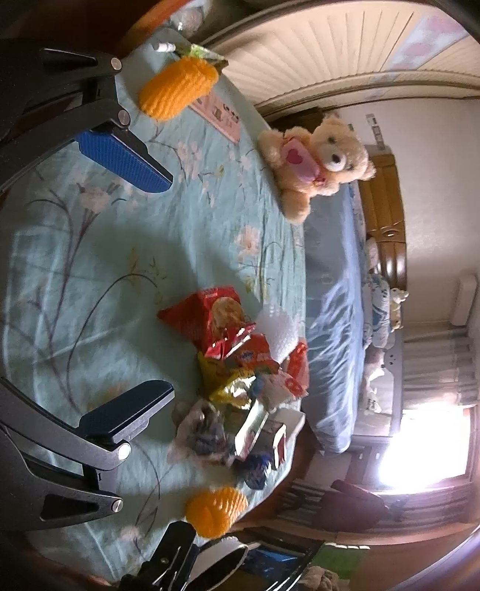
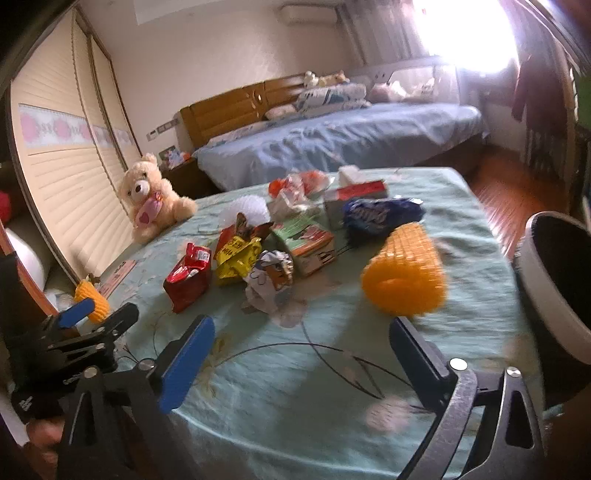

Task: Collect trash
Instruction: 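Grasp the red chip bag with the left tool while the right tool grasps the crumpled printed wrapper, then carry both held items over the white bin and open both tools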

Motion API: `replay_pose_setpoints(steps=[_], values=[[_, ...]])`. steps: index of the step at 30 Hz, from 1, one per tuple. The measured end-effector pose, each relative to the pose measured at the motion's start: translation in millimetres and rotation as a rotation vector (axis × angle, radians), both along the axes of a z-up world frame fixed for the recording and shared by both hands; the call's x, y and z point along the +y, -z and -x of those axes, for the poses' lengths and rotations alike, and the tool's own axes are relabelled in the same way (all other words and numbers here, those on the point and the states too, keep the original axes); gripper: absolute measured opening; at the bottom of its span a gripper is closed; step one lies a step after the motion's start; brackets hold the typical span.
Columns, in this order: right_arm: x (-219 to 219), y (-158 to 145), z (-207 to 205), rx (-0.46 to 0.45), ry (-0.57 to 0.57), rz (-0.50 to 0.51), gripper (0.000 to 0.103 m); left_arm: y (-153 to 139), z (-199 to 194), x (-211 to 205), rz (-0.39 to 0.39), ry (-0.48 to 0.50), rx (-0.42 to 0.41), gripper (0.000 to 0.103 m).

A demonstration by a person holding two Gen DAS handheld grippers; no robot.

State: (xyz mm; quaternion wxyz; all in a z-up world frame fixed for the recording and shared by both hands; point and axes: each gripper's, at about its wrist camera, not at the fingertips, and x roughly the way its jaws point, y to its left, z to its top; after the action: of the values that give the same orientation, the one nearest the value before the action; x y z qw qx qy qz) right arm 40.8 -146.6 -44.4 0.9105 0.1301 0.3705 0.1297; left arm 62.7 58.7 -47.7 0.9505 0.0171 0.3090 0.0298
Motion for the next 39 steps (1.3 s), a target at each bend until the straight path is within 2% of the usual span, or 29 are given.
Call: replay_pose_setpoints(steps=[6,11,14,17,19,20,21,22,23,24,28,33,39], values=[[-8.6,11.3,-42.6,0.078,-0.036,-0.042,0.084,19.9,-37.8,4.3,-0.003,0.023,0.083,0.102],[-7.0,23.6,-71.8,0.131,-0.052,-0.052,0.077,32.7,-64.4,6.0,0.019,0.034,0.143,0.094],[0.2,31.3,-86.3,0.152,-0.069,-0.05,0.071,38.5,-74.5,5.9,0.045,0.041,0.173,0.085],[5.9,35.7,-95.5,0.164,-0.087,-0.041,0.065,41.6,-79.9,4.3,0.072,0.056,0.194,0.071],[7.8,39.2,-100.7,0.175,-0.099,-0.044,0.055,42.8,-81.8,1.6,0.091,0.086,0.201,0.043],[8.5,40.8,-102.9,0.179,-0.104,-0.045,0.051,43.7,-82.5,0.7,0.096,0.1,0.207,0.035],[8.5,42.3,-104.1,0.182,-0.108,-0.047,0.042,45.2,-83.2,-1.1,0.1,0.115,0.214,0.021],[8.1,43.8,-105.2,0.183,-0.113,-0.05,0.032,45.7,-82.5,-1.9,0.101,0.121,0.213,0.015],[8.4,44.3,-104.9,0.183,-0.117,-0.052,0.03,45.2,-81.5,-2.2,0.103,0.125,0.208,0.013],[7.7,44.6,-104.3,0.182,-0.122,-0.054,0.03,44.4,-80.5,-1.8,0.117,0.134,0.205,0.007],[5.4,39.0,-96.4,0.156,-0.136,-0.057,0.025,42.9,-75.2,-3.1,0.136,0.142,0.197,0.005],[-7.0,28.9,-83.1,0.136,-0.125,-0.073,0.025,31.4,-55.2,-5.7,0.138,0.149,0.156,0.004],[-23.3,17.3,-62.1,0.111,-0.112,-0.087,0.025,16.9,-34.3,-15.2,0.176,0.188,0.136,0.004]])
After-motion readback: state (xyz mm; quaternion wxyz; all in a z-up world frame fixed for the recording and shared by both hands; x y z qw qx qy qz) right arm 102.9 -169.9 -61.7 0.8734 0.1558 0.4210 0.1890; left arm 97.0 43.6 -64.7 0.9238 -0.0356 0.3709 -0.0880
